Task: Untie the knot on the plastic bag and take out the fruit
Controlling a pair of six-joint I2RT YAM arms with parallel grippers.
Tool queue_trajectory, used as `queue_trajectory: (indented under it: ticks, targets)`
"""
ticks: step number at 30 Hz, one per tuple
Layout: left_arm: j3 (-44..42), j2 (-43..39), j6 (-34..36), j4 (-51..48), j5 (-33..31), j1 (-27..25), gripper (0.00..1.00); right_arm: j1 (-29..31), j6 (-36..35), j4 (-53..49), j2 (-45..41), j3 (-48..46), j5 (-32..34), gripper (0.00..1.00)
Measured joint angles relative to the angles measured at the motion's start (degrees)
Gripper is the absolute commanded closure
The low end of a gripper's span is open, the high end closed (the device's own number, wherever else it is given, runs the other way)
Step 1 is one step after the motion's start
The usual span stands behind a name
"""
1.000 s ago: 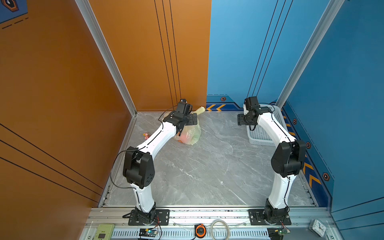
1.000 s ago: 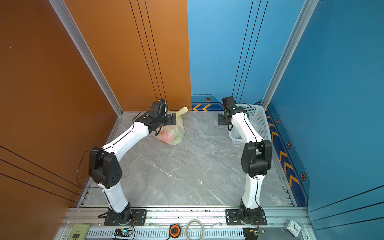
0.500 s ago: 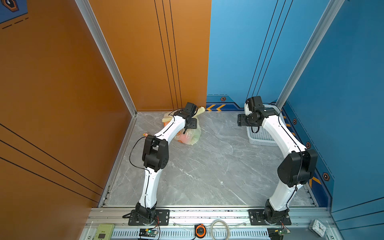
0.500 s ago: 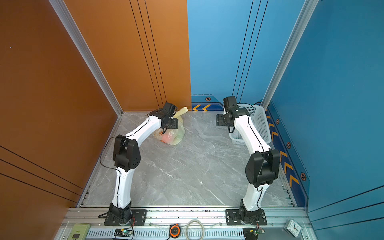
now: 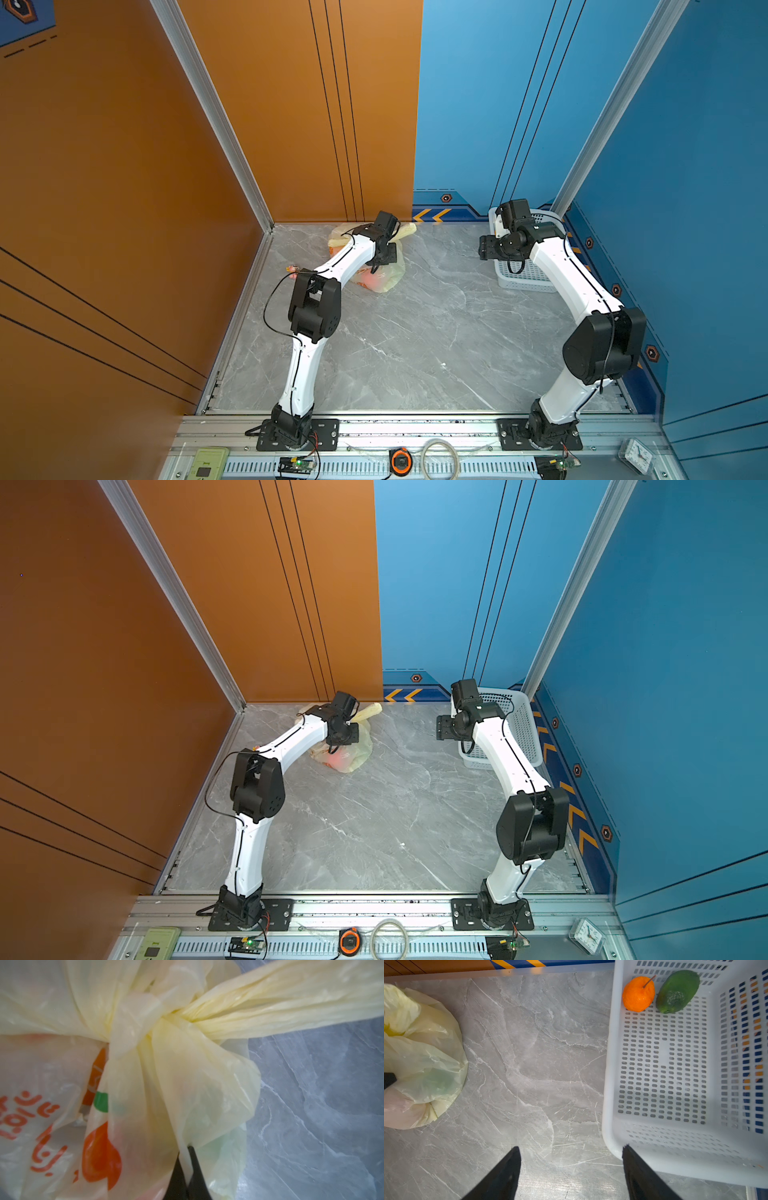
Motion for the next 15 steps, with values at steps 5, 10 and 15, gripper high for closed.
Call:
queue_trajectory:
  ticks: [5, 10, 15]
  targets:
    - [-5.81, -5.09, -6.27, -0.42, 2.56, -6.43, 1.00, -1.46, 0.02, 0.07, -3.82, -3.43, -1.46, 0.22]
    - [-4.48, -6.56, -13.79, -0.48, 5.09, -14.23, 1.00, -3.80, 0.31, 0.11, -8.24, -8.26, -3.21, 0.22]
    - [1.81, -3.98, -21.40, 0.17, 8.63, -19.37, 1.00, -7.98, 1.57, 0.07, -13.79, -14.14, -4.72, 0.21]
